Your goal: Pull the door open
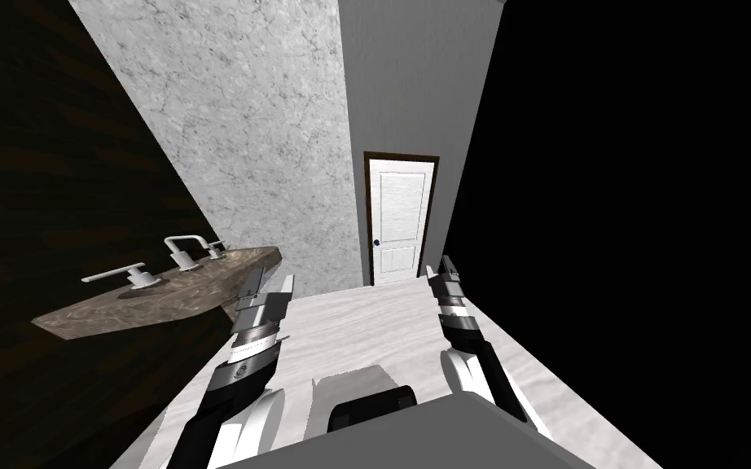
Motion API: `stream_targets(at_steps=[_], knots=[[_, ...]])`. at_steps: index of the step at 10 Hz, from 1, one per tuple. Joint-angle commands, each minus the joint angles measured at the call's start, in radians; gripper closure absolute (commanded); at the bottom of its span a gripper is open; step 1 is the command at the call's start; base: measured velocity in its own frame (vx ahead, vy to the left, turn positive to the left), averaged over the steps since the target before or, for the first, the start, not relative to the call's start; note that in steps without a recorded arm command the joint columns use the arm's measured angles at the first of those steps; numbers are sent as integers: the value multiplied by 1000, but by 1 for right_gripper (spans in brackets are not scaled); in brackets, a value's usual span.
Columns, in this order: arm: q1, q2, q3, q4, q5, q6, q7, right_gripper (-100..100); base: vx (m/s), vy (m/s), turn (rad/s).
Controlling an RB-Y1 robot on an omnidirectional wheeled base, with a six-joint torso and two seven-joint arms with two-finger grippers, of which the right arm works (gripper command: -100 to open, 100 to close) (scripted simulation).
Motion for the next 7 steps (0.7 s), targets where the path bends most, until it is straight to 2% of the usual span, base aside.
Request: stream_targets(at_steps=[1, 7], knots=[[-5, -14, -1, 32, -25, -14, -29, -100, 90, 7, 180], [-22, -54, -7, 147, -116, -67, -135, -100, 143, -25, 162]])
